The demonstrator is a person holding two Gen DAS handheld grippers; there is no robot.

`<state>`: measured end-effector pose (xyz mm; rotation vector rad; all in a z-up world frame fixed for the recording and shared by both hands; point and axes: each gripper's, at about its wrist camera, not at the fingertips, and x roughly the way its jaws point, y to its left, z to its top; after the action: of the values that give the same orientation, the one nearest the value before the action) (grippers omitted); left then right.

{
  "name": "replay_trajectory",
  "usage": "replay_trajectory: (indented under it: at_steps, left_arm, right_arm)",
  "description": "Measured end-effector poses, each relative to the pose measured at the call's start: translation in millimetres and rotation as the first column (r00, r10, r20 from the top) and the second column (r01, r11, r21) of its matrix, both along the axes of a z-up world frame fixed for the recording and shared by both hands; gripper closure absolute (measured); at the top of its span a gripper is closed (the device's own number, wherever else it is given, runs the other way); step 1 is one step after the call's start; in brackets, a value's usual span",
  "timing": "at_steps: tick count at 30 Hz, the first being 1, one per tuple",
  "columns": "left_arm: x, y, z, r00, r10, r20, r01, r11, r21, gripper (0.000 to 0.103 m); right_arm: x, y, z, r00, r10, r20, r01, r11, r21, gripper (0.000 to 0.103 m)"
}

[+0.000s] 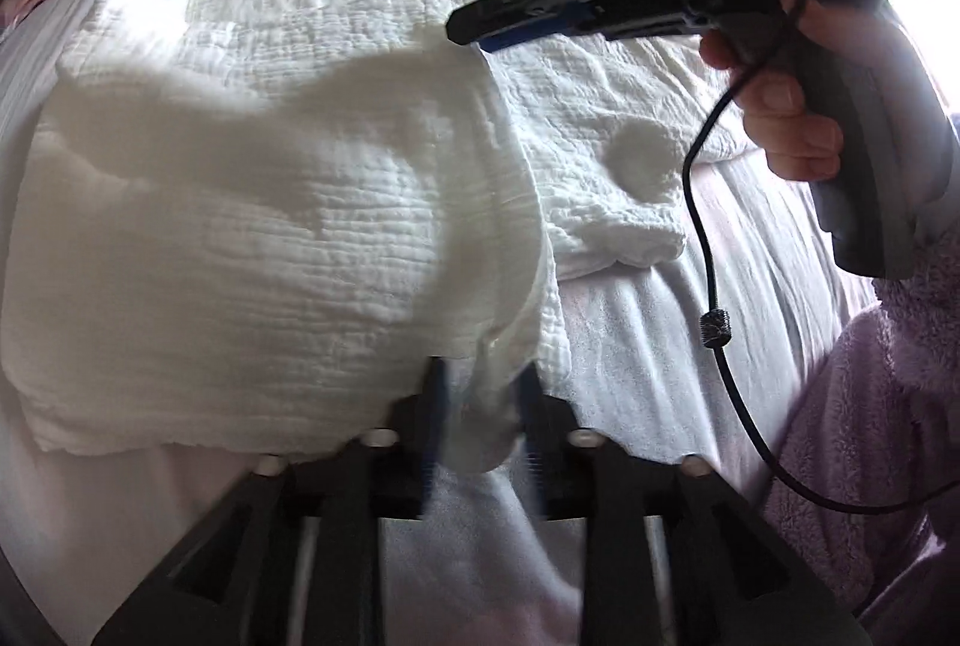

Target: Fold clothes

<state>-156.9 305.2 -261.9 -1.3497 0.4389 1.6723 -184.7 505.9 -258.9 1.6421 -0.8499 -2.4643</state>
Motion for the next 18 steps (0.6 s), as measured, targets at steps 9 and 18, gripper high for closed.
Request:
replay_trajectory:
  at_steps: [9,18]
  left_arm:
    - [-13,-21,21,0.994,0.091,-0.053,-0.087,0.994,0.068,0.040]
    - [-64,-81,24,0.909,0.396,-0.131,-0.386,0.917,0.097,0.040]
  right_arm:
    - [13,-11,-14,0.998,0.010,0.064,-0.004,0.996,-0.092,0.077]
    - [11,-32,-7,0.999,0.002,0.054,0.004,0.994,-0.109,0.096]
